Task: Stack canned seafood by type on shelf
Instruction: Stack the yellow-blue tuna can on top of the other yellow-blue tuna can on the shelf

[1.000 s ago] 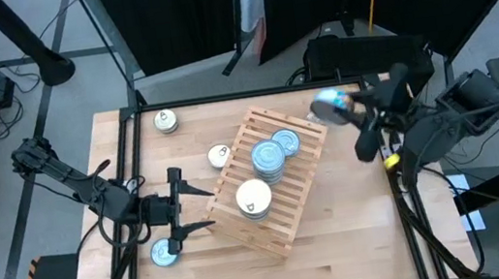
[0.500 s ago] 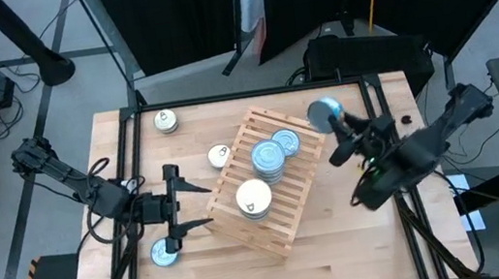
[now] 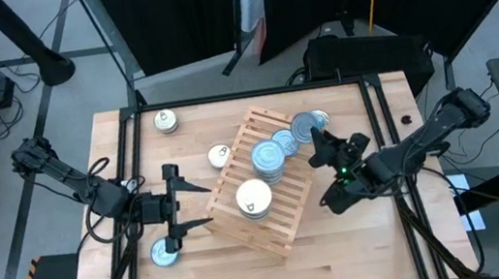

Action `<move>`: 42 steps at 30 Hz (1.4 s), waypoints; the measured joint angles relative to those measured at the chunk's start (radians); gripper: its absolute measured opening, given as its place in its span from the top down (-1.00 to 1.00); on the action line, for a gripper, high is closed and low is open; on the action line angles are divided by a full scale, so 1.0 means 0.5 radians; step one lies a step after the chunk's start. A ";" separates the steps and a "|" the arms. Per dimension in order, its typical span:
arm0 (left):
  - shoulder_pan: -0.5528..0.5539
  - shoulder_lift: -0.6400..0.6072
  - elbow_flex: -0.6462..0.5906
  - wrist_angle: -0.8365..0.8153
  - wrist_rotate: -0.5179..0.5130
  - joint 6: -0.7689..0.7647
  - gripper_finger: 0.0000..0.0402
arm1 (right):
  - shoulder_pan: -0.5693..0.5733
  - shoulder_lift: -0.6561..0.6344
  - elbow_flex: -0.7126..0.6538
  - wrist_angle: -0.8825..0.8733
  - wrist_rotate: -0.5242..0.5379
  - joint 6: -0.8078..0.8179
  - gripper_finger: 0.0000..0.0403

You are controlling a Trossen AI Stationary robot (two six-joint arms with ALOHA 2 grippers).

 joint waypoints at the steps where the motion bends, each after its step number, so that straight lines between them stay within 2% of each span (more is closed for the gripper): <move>1: 0.000 0.000 0.000 -0.006 0.000 0.000 -0.43 | -0.002 0.006 0.000 0.057 -0.001 -0.024 0.32; 6: -0.001 0.001 -0.001 -0.009 0.000 -0.001 -0.43 | -0.015 0.049 0.000 0.297 -0.005 -0.145 0.32; 9: 0.000 0.001 -0.001 -0.009 0.000 -0.001 -0.43 | -0.031 0.054 0.000 0.324 -0.032 -0.187 0.32; 20: 0.000 0.001 -0.002 -0.009 0.000 -0.002 -0.43 | -0.157 0.054 0.000 0.490 -0.326 -0.372 0.32; 29: -0.001 0.001 -0.002 -0.016 0.000 -0.004 -0.43 | -0.240 0.046 0.001 0.545 -0.665 -0.470 0.32; 38: 0.000 0.001 -0.002 -0.018 0.000 -0.004 -0.43 | -0.245 0.045 0.002 0.612 -0.700 -0.560 0.32; 42: -0.001 0.001 -0.002 -0.018 0.000 -0.004 -0.43 | -0.251 0.045 0.002 0.616 -0.734 -0.569 0.23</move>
